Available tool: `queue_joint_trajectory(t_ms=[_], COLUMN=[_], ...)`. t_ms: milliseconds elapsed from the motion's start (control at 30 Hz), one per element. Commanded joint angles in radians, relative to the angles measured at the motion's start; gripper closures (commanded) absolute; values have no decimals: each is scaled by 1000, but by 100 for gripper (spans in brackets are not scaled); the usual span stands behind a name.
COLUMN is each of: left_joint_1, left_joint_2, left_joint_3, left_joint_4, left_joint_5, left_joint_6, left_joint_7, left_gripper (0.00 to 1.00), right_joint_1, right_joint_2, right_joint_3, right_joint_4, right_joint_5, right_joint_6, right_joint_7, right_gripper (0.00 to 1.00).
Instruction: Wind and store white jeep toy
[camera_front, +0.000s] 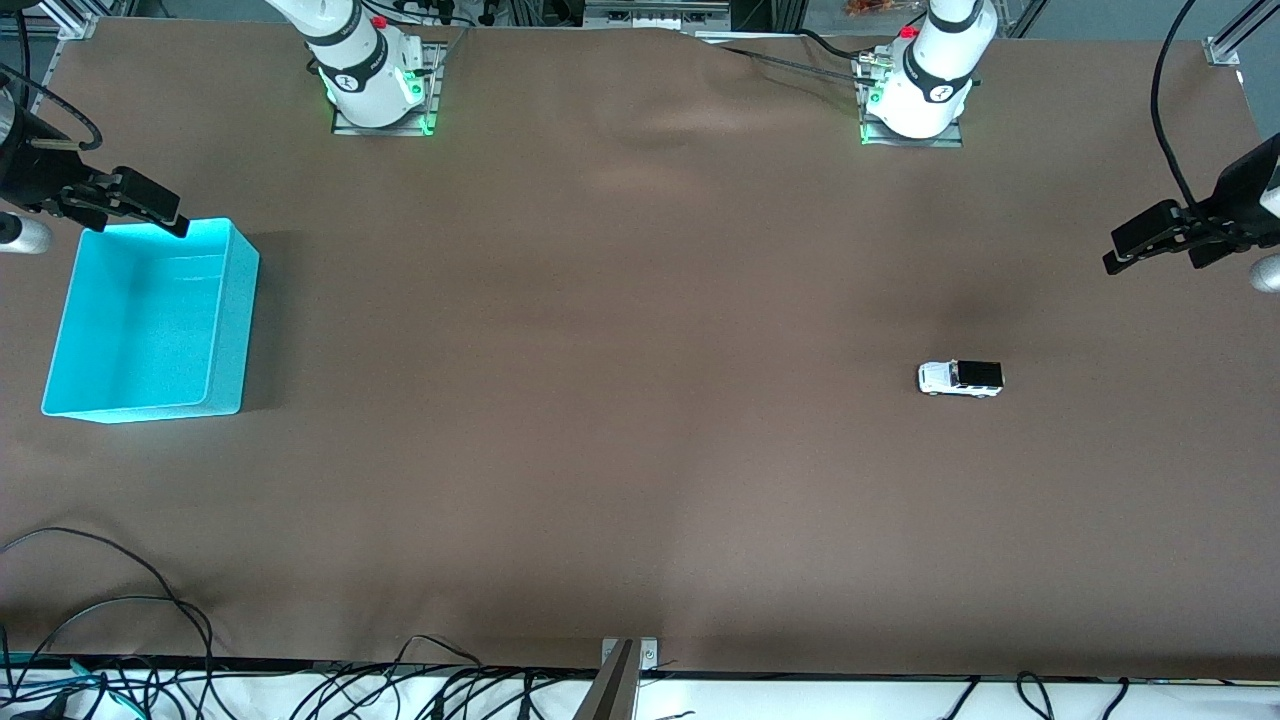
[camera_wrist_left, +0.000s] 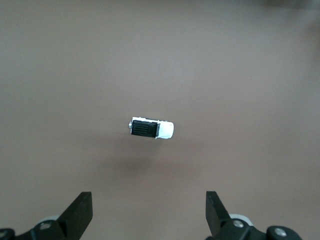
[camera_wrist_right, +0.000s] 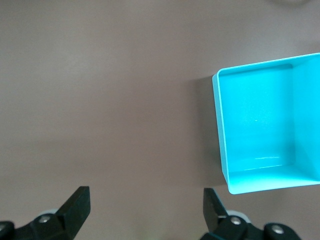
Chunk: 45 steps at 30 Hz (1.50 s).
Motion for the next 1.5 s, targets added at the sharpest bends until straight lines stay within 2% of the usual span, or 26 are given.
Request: queue_joint_trajectory(t_ms=[0,1468], left_joint_1=[-8,17], left_joint_2=[-15,-18], left_joint_3=[17,11], left_joint_4=[-29,-62], left_joint_5=[-30,-28], left_joint_6=[-1,-14], left_joint_7=[26,27], left_gripper=[0,0], right_joint_1=[-3,-4], right_joint_2=[-3,2], right_joint_3=[1,1], right_joint_4=[16,27], right_joint_5=[7,8], right_joint_6=[-15,-16], right_joint_7=[-12,-18], right_gripper=[0,0])
